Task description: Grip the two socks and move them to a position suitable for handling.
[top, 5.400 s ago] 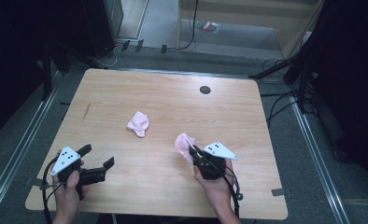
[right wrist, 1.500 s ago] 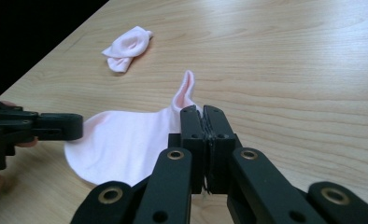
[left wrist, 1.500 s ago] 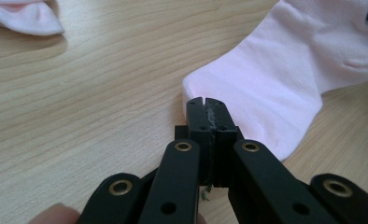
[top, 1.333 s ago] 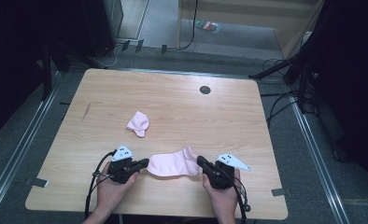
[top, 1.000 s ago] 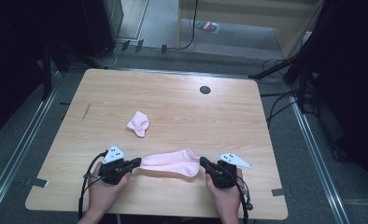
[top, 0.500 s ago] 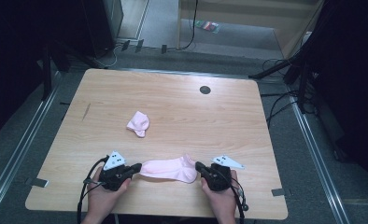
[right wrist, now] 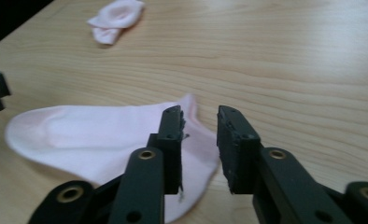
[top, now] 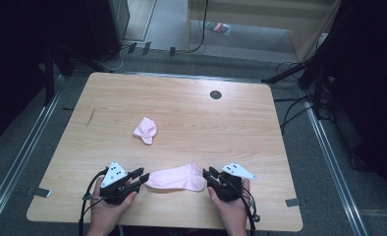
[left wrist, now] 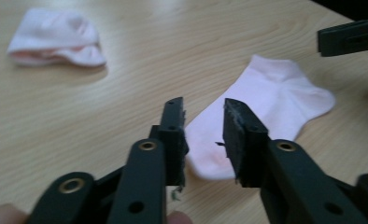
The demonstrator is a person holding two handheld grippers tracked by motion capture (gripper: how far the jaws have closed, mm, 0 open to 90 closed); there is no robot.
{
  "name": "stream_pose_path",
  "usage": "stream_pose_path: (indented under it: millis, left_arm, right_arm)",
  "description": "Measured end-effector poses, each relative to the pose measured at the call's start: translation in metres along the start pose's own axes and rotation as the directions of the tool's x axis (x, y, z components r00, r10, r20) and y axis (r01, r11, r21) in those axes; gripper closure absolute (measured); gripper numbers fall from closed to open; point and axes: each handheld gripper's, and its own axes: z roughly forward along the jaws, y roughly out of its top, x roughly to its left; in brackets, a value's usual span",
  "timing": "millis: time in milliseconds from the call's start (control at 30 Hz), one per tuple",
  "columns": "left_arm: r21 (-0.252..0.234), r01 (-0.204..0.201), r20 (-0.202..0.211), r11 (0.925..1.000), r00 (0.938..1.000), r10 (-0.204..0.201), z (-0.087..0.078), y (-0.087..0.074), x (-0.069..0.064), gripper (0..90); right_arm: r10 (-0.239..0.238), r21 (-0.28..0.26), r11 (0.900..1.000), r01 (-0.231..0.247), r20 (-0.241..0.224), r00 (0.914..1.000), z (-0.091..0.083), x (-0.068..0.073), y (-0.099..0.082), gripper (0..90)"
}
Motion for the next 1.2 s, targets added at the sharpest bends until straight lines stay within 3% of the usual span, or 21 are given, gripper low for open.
stream_pose_path:
  millis: [33,133,200,267,467,567,600,633,767,833,900,933,967,1033,1067,1133,1200]
  left_arm:
    - [0.006,-0.018,0.010,0.9998,0.9998,0.018,0.001,0.000,-0.002,74.5]
    - [0.108,-0.064,0.038,0.9921,0.9975,0.060,0.016,-0.005,-0.009,78.9]
    - [0.172,-0.072,0.036,0.9825,0.9971,0.067,0.024,-0.008,-0.011,75.3]
    - [0.199,-0.071,0.043,0.9774,0.9970,0.064,0.027,-0.010,-0.011,71.6]
    - [0.200,-0.125,0.101,0.9718,0.9892,0.106,0.026,-0.012,-0.012,55.7]
    - [0.199,-0.169,0.088,0.9654,0.9841,0.154,0.026,-0.013,-0.015,54.8]
    - [0.202,-0.193,0.068,0.9601,0.9808,0.183,0.026,-0.014,-0.017,56.8]
    - [0.200,-0.197,0.053,0.9598,0.9804,0.190,0.026,-0.014,-0.019,59.9]
    - [0.201,-0.184,0.074,0.9623,0.9823,0.172,0.026,-0.013,-0.017,87.3]
    - [0.201,-0.177,0.088,0.9635,0.9828,0.162,0.026,-0.012,-0.014,88.4]
    - [0.202,-0.139,0.111,0.9695,0.9867,0.119,0.026,-0.012,-0.010,87.8]
    - [0.196,-0.124,0.121,0.9728,0.9875,0.101,0.025,-0.012,-0.007,85.5]
    - [0.182,-0.113,0.119,0.9768,0.9887,0.092,0.023,-0.013,-0.007,72.2]
    - [0.151,-0.097,0.128,0.9838,0.9887,0.078,0.020,-0.012,-0.005,58.0]
    - [0.121,-0.069,0.149,0.9902,0.9876,0.051,0.017,-0.011,-0.003,56.4]
    - [0.084,-0.023,0.159,0.9962,0.9873,0.010,0.013,-0.007,0.001,48.0]
    - [0.057,0.006,0.137,0.9984,0.9905,-0.014,0.010,-0.004,0.004,40.4]
  right_arm:
    - [-0.018,0.000,0.9998,0.018,-0.017,0.9997,0.000,0.004,0.000,74.0]
    - [-0.062,0.047,0.9968,0.064,-0.045,0.9970,0.008,0.013,-0.004,75.5]
    - [-0.074,0.079,0.9939,0.077,-0.040,0.9964,0.015,0.015,-0.009,74.7]
    - [-0.071,0.103,0.9919,0.073,-0.028,0.9971,0.019,0.013,-0.011,72.7]
    - [-0.089,0.142,0.9859,0.089,-0.005,0.9960,0.020,0.012,-0.014,70.8]
    - [-0.150,0.156,0.9768,0.147,0.010,0.9886,0.019,0.015,-0.015,70.7]
    - [-0.164,0.158,0.9744,0.160,0.016,0.9863,0.018,0.016,-0.015,71.4]
    - [-0.185,0.160,0.9709,0.178,0.028,0.9823,0.017,0.017,-0.016,73.4]
    - [-0.209,0.148,0.9690,0.198,0.062,0.9760,0.013,0.017,-0.021,77.4]
    - [-0.201,0.145,0.9709,0.190,0.064,0.9775,0.013,0.017,-0.021,78.1]
    - [-0.189,0.150,0.9723,0.179,0.055,0.9804,0.012,0.016,-0.020,76.0]
    - [-0.181,0.149,0.9738,0.172,0.045,0.9826,0.012,0.015,-0.020,73.7]
    - [-0.165,0.148,0.9759,0.160,0.021,0.9860,0.012,0.013,-0.019,70.4]
    - [-0.143,0.129,0.9816,0.141,0.012,0.9896,0.009,0.012,-0.018,67.6]
    - [-0.137,0.107,0.9849,0.136,0.001,0.9906,0.007,0.011,-0.017,66.5]
    - [-0.126,0.050,0.9906,0.128,-0.037,0.9913,0.001,0.011,-0.011,62.7]
    - [-0.137,0.011,0.9905,0.137,-0.036,0.9899,-0.004,0.010,-0.005,57.4]
